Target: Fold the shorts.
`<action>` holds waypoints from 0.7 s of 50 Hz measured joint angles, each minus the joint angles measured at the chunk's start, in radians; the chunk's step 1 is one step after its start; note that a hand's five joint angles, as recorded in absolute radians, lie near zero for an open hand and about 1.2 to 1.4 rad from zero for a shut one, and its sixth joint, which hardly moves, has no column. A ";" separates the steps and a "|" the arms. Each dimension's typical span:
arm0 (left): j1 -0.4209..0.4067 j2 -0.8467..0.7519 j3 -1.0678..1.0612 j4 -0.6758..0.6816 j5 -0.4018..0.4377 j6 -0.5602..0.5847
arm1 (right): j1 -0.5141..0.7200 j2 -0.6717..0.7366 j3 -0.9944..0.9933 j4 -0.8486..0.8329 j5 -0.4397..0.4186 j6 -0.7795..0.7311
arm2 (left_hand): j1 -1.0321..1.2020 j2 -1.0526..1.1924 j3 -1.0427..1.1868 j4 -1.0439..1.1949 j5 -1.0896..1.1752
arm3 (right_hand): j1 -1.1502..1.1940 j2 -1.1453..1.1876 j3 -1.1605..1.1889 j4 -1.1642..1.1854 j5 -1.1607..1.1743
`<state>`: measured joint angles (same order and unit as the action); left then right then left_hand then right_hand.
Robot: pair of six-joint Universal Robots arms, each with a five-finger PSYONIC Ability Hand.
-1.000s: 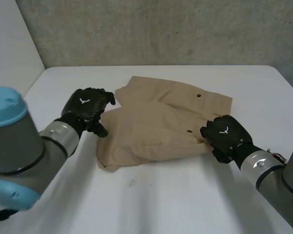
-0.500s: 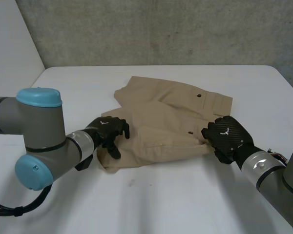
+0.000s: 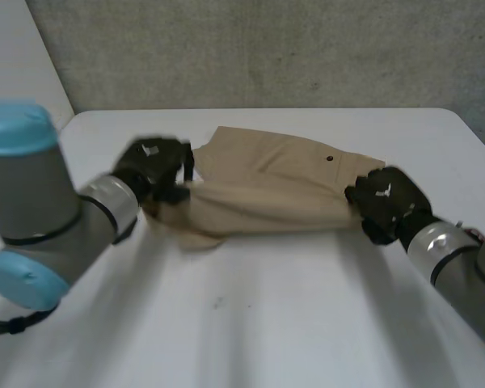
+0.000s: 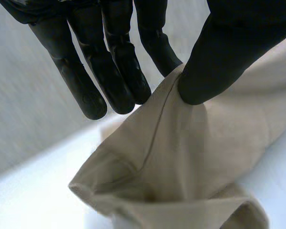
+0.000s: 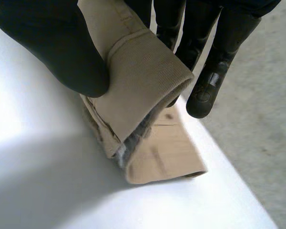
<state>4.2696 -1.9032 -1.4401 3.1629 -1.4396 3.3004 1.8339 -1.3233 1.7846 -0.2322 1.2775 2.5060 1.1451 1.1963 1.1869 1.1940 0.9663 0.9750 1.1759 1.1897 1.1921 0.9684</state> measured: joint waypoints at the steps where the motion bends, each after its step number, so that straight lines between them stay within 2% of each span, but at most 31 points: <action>1: -0.002 0.055 -0.004 0.000 -0.003 0.001 | 0.003 -0.008 -0.018 0.018 0.007 0.004 | 0.000 0.000 0.000 0.000 0.000 | 0.000 0.000 0.000 0.000 0.000; 10: -0.013 0.390 0.076 -0.005 -0.003 0.004 | 0.076 -0.135 -0.389 0.255 0.063 0.189 | 0.000 0.002 0.002 0.000 0.000 | 0.000 0.006 0.000 0.000 0.000; 19: -0.014 0.524 0.258 -0.023 -0.004 0.003 | 0.082 -0.261 -0.674 0.379 0.063 0.362 | 0.000 0.004 0.004 0.000 0.013 | 0.000 0.006 0.000 0.000 0.000; 28: -0.012 0.547 0.306 -0.029 -0.001 0.003 | 0.078 -0.324 -0.707 0.399 0.063 0.395 | 0.000 0.004 0.004 0.000 0.013 | 0.000 0.006 0.000 0.000 0.000; 35: -0.011 0.477 0.236 -0.026 0.005 0.008 | 0.081 -0.294 -0.631 0.424 0.053 0.386 | 0.000 0.004 0.004 0.000 0.013 | 0.000 0.006 0.000 0.000 0.000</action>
<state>4.2582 -1.4267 -1.2046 3.1370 -1.4342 3.3080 1.9152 -1.6177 1.1540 0.1919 1.3309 2.8919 1.1451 1.2001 1.1908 1.1944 0.9796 0.9749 1.1814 1.1897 1.1922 0.9683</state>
